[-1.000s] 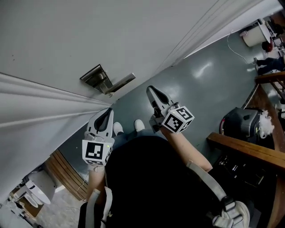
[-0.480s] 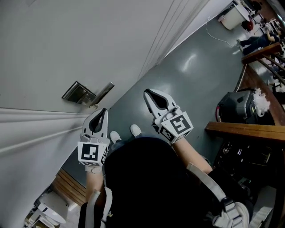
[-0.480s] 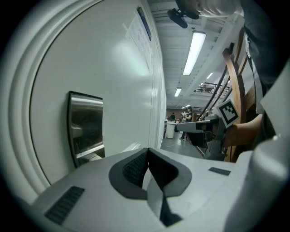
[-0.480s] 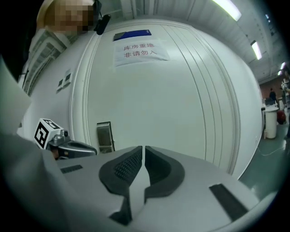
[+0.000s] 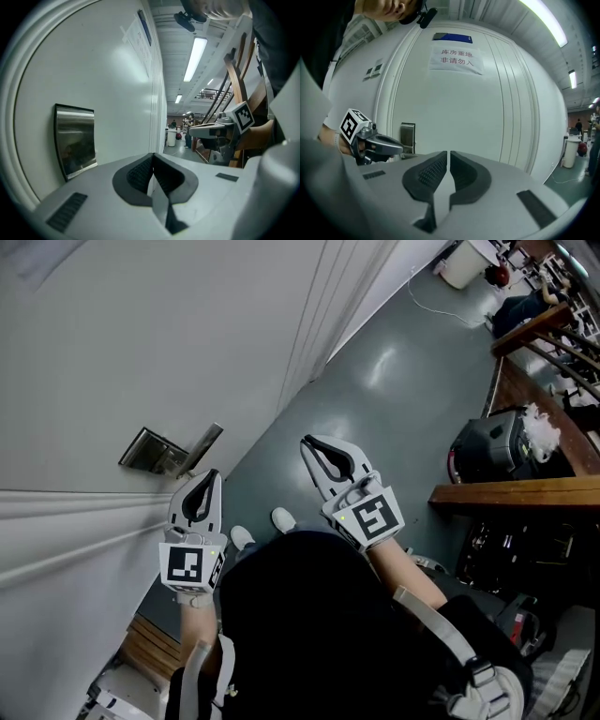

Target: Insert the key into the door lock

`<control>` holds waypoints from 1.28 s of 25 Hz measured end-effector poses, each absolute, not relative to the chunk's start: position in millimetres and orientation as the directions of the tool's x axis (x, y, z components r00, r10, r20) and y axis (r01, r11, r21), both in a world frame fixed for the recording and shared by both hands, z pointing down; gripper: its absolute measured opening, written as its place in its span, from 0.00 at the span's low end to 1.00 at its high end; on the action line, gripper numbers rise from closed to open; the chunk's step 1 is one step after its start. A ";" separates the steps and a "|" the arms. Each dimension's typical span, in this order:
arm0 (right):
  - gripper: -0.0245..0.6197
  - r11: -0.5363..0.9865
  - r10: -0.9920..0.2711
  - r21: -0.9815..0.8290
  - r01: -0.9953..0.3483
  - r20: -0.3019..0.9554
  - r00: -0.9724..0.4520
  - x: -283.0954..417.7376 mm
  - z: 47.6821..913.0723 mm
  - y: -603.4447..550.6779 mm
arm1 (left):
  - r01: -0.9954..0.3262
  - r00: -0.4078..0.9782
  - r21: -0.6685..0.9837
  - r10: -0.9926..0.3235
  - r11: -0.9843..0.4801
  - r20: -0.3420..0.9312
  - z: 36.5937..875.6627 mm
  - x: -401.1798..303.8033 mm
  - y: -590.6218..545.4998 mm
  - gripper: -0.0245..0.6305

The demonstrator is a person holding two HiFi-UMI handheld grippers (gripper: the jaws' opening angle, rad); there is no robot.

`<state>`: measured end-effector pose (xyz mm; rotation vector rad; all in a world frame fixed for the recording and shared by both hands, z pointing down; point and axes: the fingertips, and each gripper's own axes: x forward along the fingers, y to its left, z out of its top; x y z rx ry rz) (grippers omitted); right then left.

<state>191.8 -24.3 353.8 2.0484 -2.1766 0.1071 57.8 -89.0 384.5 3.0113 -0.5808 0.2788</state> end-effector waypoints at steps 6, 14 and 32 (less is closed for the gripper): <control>0.09 0.046 -0.987 0.085 -0.995 0.158 -0.032 189.7 350.1 -16.4 | -0.357 0.921 0.027 -0.347 -0.934 0.177 381.1 60.0 -89.4 0.05; 0.09 0.052 -0.982 0.095 -0.994 0.184 -0.034 187.2 355.9 -17.5 | -0.345 0.925 0.025 -0.335 -0.938 0.180 379.2 61.6 -93.8 0.05; 0.09 0.065 -0.979 0.075 -0.995 0.199 -0.049 186.6 363.7 -30.2 | -0.359 0.917 0.021 -0.349 -0.933 0.193 382.5 58.9 -103.9 0.05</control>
